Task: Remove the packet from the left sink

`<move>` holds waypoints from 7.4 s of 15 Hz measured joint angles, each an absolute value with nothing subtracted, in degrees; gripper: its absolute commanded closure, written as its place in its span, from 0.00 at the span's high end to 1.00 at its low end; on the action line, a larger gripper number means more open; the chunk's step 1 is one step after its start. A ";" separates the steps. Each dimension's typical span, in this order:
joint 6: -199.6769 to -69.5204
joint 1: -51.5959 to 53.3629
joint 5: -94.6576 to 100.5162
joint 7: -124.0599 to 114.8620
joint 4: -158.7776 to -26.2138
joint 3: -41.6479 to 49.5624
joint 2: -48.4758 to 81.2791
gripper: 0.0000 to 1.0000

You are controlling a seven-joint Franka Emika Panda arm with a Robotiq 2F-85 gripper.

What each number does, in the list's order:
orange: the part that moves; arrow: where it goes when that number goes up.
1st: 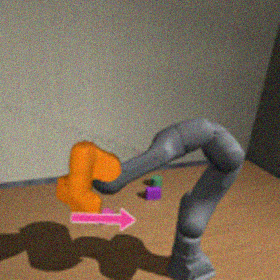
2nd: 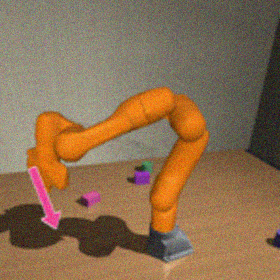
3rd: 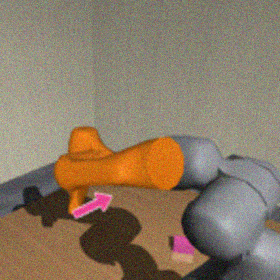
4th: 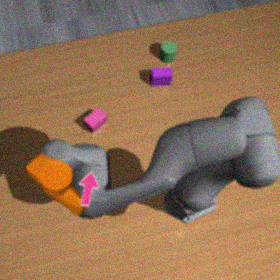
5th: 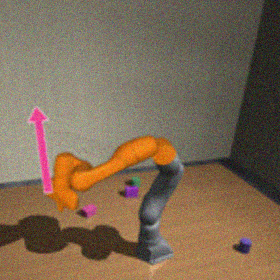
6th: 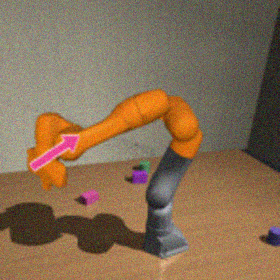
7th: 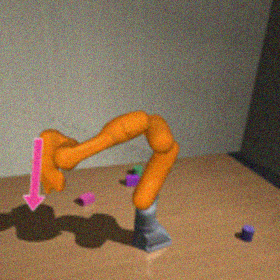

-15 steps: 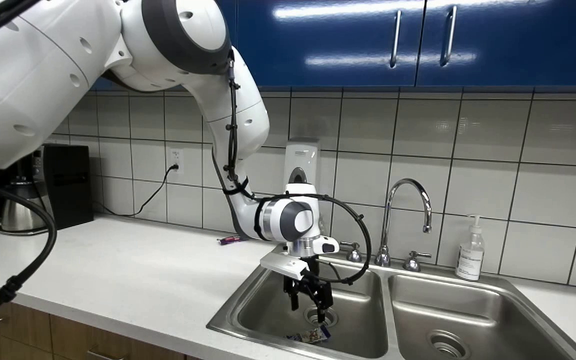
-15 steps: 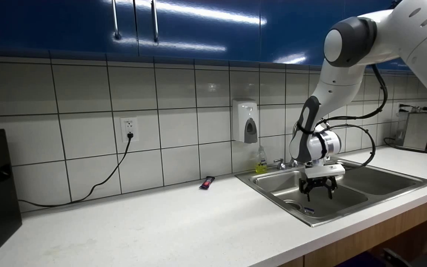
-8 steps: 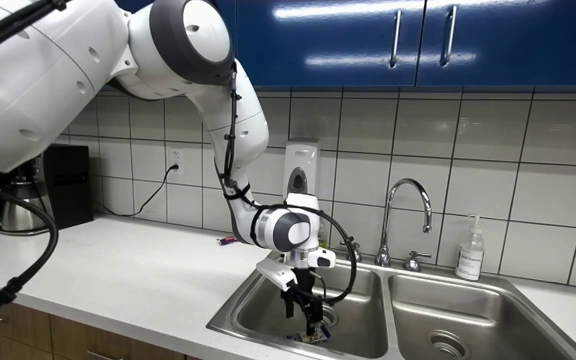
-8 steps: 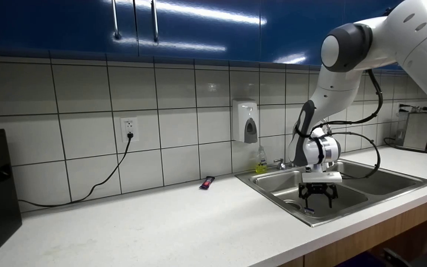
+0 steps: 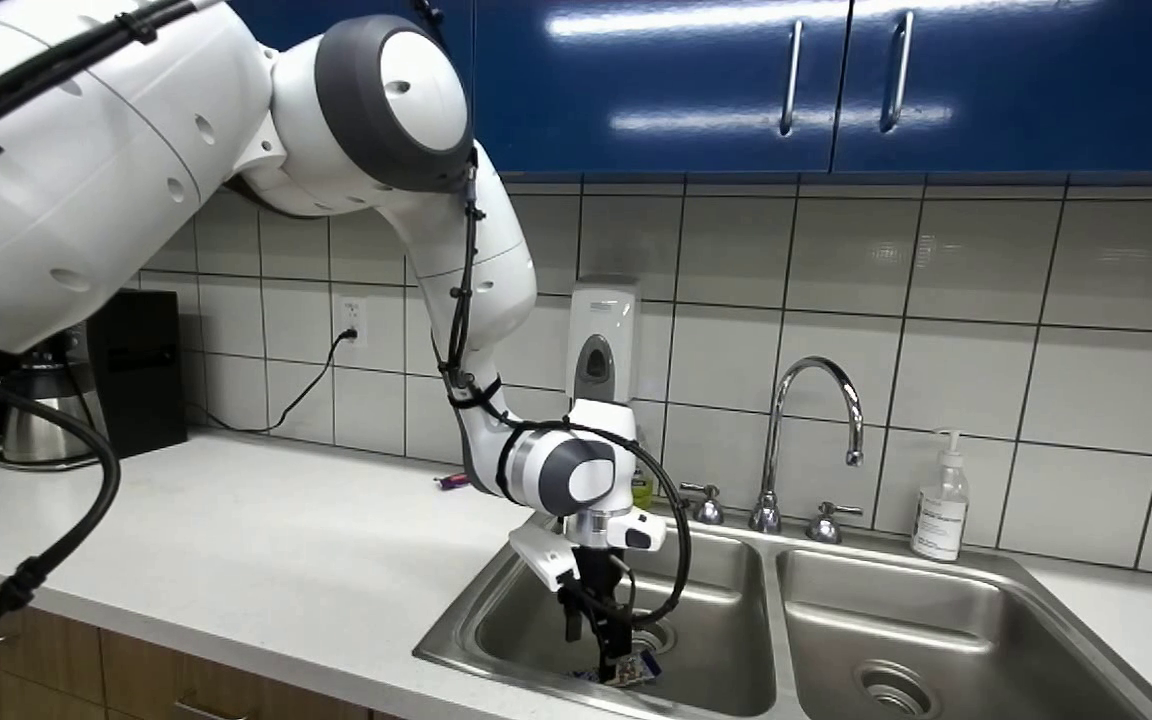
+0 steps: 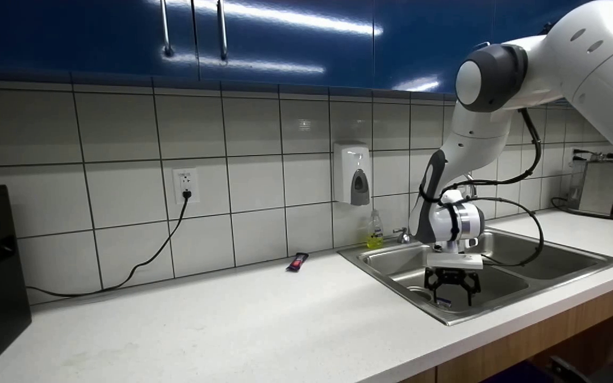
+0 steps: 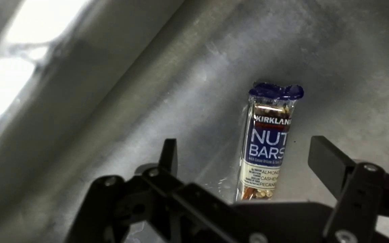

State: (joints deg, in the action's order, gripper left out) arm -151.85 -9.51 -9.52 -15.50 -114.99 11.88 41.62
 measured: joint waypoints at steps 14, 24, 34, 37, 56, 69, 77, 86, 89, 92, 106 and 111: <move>-150.93 -8.83 -9.52 -20.17 -104.43 11.90 51.07 1.00; -148.08 -8.82 -9.53 -21.51 -100.01 12.06 54.36 1.00; -144.62 -8.27 -9.52 -22.70 -97.60 13.15 55.51 1.00; -144.00 -8.26 -9.52 -22.78 -97.18 13.28 55.79 0.74; -142.10 -6.49 -9.34 -23.76 -96.28 14.66 54.73 0.08; -142.58 0.25 1.99 -23.64 -114.49 19.76 31.24 0.08; -149.17 7.05 29.95 -25.03 -133.79 20.55 14.75 0.08; -163.99 12.17 51.93 -31.51 -149.47 13.60 4.36 0.08; -166.87 14.16 51.45 -31.51 -151.36 12.08 4.57 0.08; -166.95 15.58 48.86 -31.46 -152.00 10.58 5.14 0.08; -142.44 16.42 31.27 -26.35 -139.56 0.39 7.56 0.08; -141.51 16.17 31.27 -26.17 -135.17 -0.19 11.06 0.08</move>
